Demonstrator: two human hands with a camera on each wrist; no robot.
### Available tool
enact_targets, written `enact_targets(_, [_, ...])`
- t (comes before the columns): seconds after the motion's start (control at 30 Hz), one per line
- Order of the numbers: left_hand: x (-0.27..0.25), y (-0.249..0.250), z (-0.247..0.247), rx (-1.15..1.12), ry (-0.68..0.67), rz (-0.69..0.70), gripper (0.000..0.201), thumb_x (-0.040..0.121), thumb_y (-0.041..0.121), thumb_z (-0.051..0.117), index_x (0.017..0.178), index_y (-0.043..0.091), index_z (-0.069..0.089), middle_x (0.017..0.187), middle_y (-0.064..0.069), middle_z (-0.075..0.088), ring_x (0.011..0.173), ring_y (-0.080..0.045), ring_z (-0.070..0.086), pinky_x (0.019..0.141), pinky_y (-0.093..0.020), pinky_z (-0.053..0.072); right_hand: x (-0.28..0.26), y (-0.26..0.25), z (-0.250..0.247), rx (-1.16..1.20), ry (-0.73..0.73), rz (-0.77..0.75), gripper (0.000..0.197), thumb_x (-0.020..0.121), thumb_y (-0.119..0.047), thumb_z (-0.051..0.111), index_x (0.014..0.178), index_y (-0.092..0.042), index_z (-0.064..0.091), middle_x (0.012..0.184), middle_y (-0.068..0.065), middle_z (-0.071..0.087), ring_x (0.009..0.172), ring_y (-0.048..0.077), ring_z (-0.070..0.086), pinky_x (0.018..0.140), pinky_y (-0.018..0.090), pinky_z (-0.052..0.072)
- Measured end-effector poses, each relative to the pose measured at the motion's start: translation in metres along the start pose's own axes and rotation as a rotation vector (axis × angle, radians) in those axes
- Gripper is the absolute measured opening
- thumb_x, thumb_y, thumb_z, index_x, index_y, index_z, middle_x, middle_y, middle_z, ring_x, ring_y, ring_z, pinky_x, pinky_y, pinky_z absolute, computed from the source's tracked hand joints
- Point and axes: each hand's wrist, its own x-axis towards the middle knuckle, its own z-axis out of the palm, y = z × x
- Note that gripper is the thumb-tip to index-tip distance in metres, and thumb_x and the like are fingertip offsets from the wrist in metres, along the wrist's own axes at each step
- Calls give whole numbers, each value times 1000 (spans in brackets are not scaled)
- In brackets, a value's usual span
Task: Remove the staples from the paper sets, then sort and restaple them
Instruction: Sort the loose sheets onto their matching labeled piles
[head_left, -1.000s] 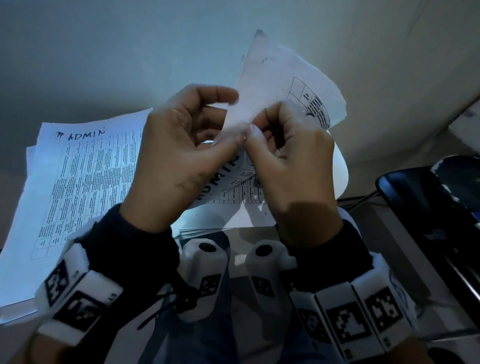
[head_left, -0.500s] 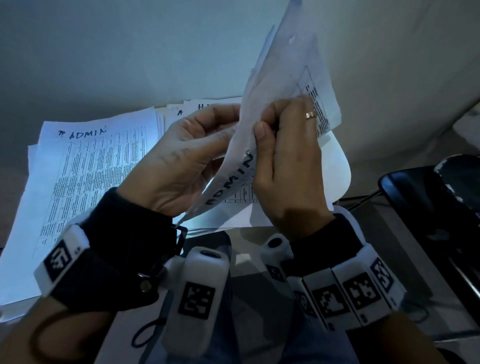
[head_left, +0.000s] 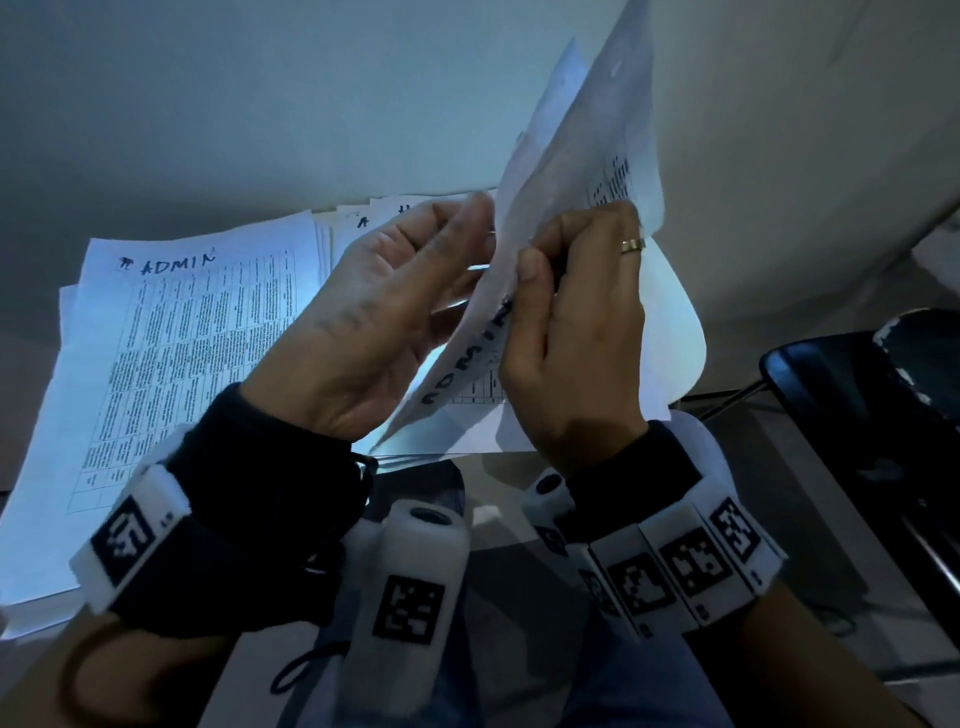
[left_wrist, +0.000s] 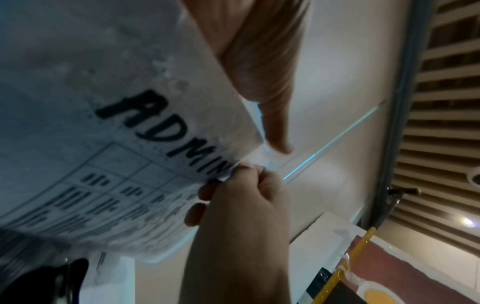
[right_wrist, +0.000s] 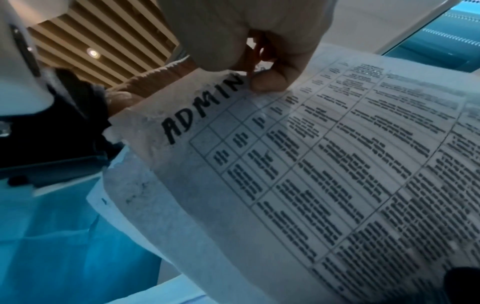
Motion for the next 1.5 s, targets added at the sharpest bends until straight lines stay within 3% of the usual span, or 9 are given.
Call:
enact_targets(0.1, [-2,0,0,86,-5,77,10,76,15,62,84,15,69,82,0,71,73,-11,67,70,-23,54,-2,-2,0,-19,-4,-14,14,87,-1,40,82,8,49,84,12,42,73,9,31,66,8,29])
enact_targets(0.2, [-2,0,1,98,32,110,8,78,7,61,79,10,69,77,-3,71,72,-13,64,74,-23,53,-8,-9,1,-79,35,-60,10,85,6,43,82,11,51,80,23,50,80,22,40,70,13,30])
enact_targets(0.73, [-7,4,3,99,137,103,16,70,10,59,82,1,63,72,-9,67,66,-16,63,68,-24,55,-8,-12,-1,-6,-56,-90,13,84,9,47,84,10,60,82,21,54,66,19,40,54,27,38])
enact_targets(0.9, [-6,2,1,96,153,105,16,72,9,61,86,0,63,78,-11,67,71,-19,62,74,-27,54,-8,-11,-3,-5,-90,-83,11,83,9,49,84,9,60,82,20,54,68,18,41,59,20,33])
enact_targets(1.07, [-7,-1,2,159,115,167,8,81,11,62,85,5,65,76,-6,69,71,-16,63,70,-23,54,-4,-12,-5,92,-59,135,8,90,-1,46,83,-3,49,82,8,47,73,11,39,65,14,32])
enact_targets(1.2, [-5,0,-7,228,66,202,12,82,11,59,78,14,70,75,-2,69,69,-14,63,68,-22,53,3,-14,-13,293,-276,369,10,90,-15,42,81,-15,44,69,6,53,67,24,53,65,48,47])
enact_targets(1.23, [-5,2,-9,271,52,209,12,81,13,60,77,17,70,76,0,70,70,-12,63,71,-22,53,7,-13,-16,344,-349,424,11,90,-19,42,79,-18,44,64,3,52,63,22,53,63,50,48])
enact_targets(1.37, [-5,10,-11,522,-12,214,15,72,17,76,86,17,70,87,-5,72,82,-15,65,85,-36,53,23,-9,-27,332,-462,468,11,86,-25,40,75,-24,42,61,-7,47,59,11,46,62,41,45])
enact_targets(1.5, [-4,12,-7,647,23,236,16,80,26,69,88,12,68,90,-14,70,83,-27,68,84,-50,53,24,-11,-30,314,-481,424,13,91,-21,41,78,-22,42,62,-5,50,57,7,47,61,33,45])
